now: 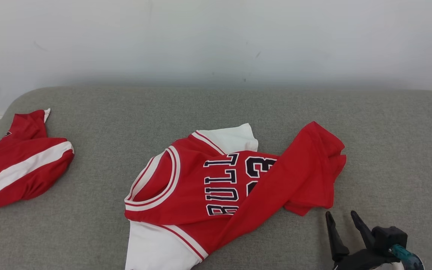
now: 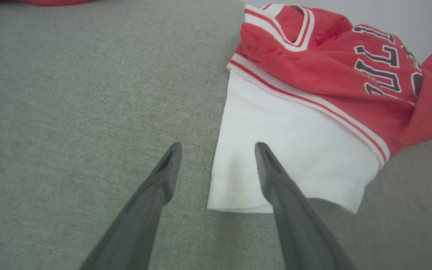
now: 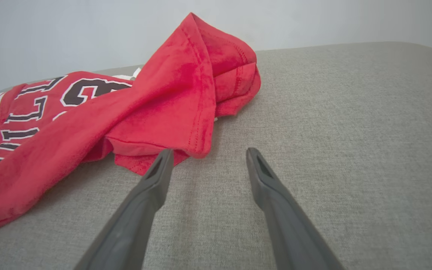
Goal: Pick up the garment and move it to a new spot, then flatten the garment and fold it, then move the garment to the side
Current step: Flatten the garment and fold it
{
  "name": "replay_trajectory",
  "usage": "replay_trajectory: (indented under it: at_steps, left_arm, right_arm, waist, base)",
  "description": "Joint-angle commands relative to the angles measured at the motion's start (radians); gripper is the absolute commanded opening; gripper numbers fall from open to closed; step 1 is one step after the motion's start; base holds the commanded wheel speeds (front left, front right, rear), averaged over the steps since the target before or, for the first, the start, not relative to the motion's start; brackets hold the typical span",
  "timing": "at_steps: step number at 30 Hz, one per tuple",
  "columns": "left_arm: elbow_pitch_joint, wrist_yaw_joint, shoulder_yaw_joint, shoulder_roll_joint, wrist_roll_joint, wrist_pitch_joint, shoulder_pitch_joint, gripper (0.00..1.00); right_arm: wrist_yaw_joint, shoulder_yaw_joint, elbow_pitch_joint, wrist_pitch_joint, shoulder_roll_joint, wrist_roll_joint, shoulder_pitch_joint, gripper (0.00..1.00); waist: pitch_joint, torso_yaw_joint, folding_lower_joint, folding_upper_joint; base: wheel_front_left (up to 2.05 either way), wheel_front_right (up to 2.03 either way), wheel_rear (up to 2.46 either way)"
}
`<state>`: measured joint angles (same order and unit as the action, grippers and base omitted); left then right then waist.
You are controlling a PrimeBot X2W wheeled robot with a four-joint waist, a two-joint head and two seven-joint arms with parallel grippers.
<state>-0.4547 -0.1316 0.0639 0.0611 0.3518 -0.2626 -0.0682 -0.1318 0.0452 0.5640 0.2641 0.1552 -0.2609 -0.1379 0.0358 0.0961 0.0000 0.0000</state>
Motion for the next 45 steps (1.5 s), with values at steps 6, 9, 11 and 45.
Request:
replay_trajectory:
  at_steps: [6,9,11,45]
  left_arm:
    - [-0.068,0.003,0.060,0.014,0.027,-0.003,0.035,1.00]
    - [-0.101,0.003,0.080,0.020,0.049,-0.003,0.055,1.00]
    - [-0.115,0.003,0.081,0.020,0.052,-0.003,0.060,1.00]
    - [0.187,0.002,0.049,0.054,0.151,-0.003,0.056,0.00]
  right_arm:
    - [0.002,0.085,0.116,0.000,0.045,-0.020,-0.108,1.00]
    - [0.002,0.107,0.163,0.000,0.055,-0.031,-0.144,1.00]
    - [0.002,0.115,0.179,0.000,0.059,-0.034,-0.153,1.00]
    - [0.002,0.215,-0.157,0.000,0.160,-0.205,-0.015,0.00]
  waist:
    - [0.018,0.008,0.0000,0.0000]
    - [0.026,0.015,0.0000,0.0000]
    - [0.028,0.017,0.0000,0.0000]
    - [0.017,-0.032,0.0000,0.0000]
  base:
    - [0.00,0.00,0.00]
    - [0.00,0.00,0.00]
    - [0.00,0.00,0.00]
    - [0.00,0.00,0.00]
